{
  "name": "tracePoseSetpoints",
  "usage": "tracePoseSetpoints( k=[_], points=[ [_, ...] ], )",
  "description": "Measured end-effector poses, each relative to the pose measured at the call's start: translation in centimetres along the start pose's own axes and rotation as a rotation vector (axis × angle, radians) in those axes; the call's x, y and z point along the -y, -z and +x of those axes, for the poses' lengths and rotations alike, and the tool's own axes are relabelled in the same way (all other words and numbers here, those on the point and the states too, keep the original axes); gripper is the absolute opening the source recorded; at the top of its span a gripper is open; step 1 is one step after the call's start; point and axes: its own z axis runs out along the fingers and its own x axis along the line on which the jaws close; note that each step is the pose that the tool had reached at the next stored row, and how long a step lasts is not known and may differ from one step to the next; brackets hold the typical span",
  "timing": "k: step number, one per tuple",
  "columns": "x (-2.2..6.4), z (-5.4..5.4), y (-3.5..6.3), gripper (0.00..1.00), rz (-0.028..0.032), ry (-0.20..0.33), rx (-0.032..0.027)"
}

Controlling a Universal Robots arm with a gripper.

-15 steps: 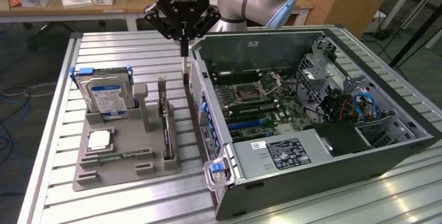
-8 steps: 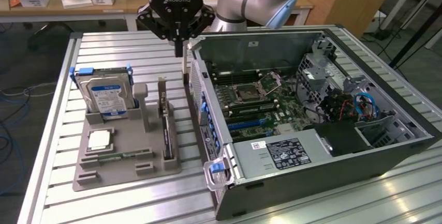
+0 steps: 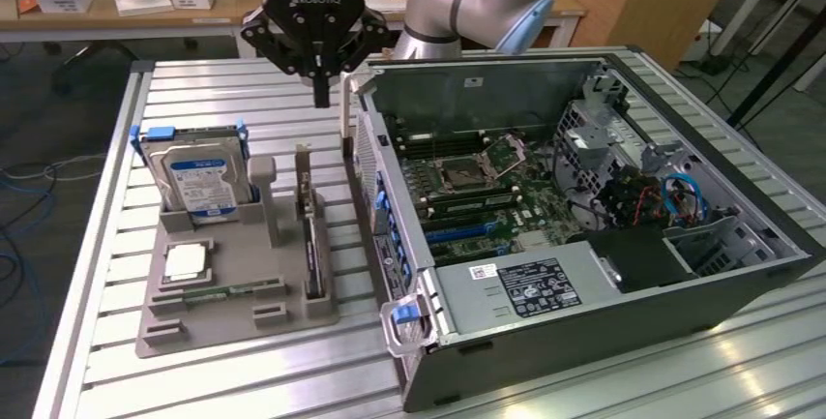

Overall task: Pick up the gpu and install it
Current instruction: 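Reach for the gpu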

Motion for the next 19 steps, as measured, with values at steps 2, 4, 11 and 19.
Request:
tracePoseSetpoints(
  k=[2, 4, 11, 19],
  points=[
    [0.02, 0.3, 0.01, 0.11, 0.0000, 0.000, 0.0000],
    [0.04, 0.6, 0.02, 0.11, 0.0000, 0.000, -0.0001],
    [0.12, 1.7, 0.04, 0.11, -0.0001, 0.000, 0.0000],
    [0.20, 2.7, 0.07, 0.11, 0.0000, 0.000, -0.0001]
  ],
)
